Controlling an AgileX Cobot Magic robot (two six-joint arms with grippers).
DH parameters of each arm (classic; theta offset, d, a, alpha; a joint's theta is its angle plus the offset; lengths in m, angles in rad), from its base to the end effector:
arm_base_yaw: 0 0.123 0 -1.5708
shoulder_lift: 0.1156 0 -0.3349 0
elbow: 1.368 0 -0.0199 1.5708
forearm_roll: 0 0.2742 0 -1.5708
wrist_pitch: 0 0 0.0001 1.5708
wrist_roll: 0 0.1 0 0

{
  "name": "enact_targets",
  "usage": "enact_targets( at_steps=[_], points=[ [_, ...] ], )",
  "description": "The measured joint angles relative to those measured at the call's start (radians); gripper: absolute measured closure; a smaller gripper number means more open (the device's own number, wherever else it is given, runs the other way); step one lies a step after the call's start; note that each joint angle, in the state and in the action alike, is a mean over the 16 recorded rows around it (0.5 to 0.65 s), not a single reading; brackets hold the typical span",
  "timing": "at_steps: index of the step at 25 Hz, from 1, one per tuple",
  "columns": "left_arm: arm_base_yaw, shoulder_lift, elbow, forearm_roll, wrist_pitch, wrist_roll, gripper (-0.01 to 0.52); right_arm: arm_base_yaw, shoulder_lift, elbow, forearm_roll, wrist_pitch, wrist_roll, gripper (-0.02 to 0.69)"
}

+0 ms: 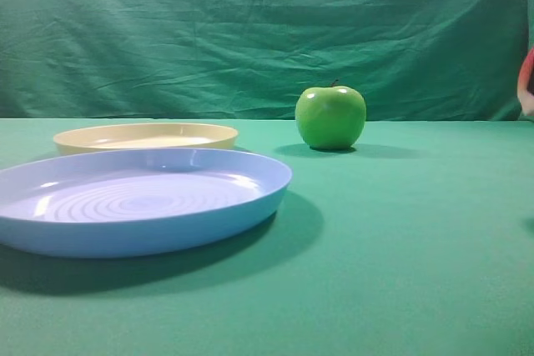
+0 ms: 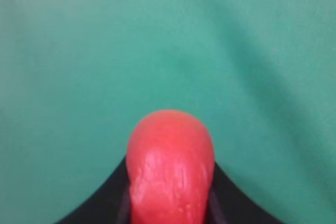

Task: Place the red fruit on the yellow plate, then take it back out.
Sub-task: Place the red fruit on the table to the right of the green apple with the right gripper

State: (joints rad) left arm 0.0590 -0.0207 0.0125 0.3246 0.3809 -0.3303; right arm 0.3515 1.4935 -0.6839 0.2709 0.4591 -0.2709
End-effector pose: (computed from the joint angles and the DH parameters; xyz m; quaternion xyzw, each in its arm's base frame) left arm 0.0326 0.0138 0.1743 -0.0703 0.7913 0.0567 0.6047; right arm 0.2500 0.1043 0.1999 -0.1956 0.9583 0.0898 0.1882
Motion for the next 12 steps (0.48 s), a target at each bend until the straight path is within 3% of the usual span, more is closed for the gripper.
enact_targets(
  at_steps=[12],
  points=[
    [0.000,0.000,0.000,0.000,0.000,0.000,0.514,0.000,0.070,-0.041,-0.003,-0.006,-0.011,0.124]
  ],
)
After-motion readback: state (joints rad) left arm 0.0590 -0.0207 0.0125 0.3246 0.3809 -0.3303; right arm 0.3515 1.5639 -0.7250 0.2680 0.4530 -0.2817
